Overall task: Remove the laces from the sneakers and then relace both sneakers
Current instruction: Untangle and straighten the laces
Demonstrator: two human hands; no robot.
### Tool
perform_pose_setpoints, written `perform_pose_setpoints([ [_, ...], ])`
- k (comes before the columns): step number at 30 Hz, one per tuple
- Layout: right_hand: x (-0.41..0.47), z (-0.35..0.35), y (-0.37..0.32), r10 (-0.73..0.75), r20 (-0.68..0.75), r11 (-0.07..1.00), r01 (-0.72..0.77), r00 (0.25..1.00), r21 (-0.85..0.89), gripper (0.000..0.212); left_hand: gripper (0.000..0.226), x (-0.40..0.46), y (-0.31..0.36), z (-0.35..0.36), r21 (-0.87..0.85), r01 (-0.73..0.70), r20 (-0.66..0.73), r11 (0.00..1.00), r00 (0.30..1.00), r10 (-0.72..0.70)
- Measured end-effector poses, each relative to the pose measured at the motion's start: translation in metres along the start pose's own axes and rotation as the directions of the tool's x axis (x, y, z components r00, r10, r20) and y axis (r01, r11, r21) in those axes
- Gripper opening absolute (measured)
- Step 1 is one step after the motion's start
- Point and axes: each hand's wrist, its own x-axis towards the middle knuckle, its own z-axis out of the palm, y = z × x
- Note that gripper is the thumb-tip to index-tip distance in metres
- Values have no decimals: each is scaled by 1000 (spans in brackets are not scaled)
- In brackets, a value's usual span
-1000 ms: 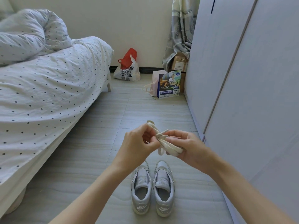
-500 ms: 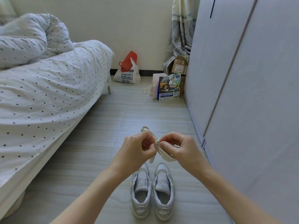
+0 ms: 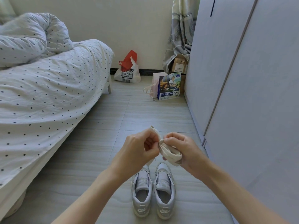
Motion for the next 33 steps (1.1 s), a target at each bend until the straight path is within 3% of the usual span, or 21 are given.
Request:
perform_pose_setpoints([
  [3,2,2,-6,64,52,979,-73,997,188,20,38,2,3,3,-33,14,-37,999,999,-15],
  [6,2,2,-9,60,101,961,-85,993,263,11,29,3,0,5,-149,111,-60,983,991,-121],
  [11,1,-3,-6,31,113,977,-54,993,206,11,22,4,-5,4,-325,270,78,906,963,-259],
  [15,-1,-5,0,-91,39,993,94,995,-69,11,4,3,-7,0,-409,275,127,870,961,-244],
  [20,-2,-4,2,-193,41,903,194,980,-384,12,13,2,-11,3,-207,187,87,960,981,-173],
  [23,-1,-2,1,-218,38,864,211,975,-457,14,28,2,-12,2,-146,145,73,979,988,-135],
  [25,-1,-3,0,-150,11,918,144,989,-370,15,28,2,-12,2,-140,137,54,981,990,-131],
  [29,2,-5,-2,38,-12,999,-38,999,2,22,31,2,-6,5,-128,103,23,986,995,-101],
  [33,2,-8,-4,27,47,994,-32,999,102,11,28,5,-6,3,-120,92,14,988,996,-91],
])
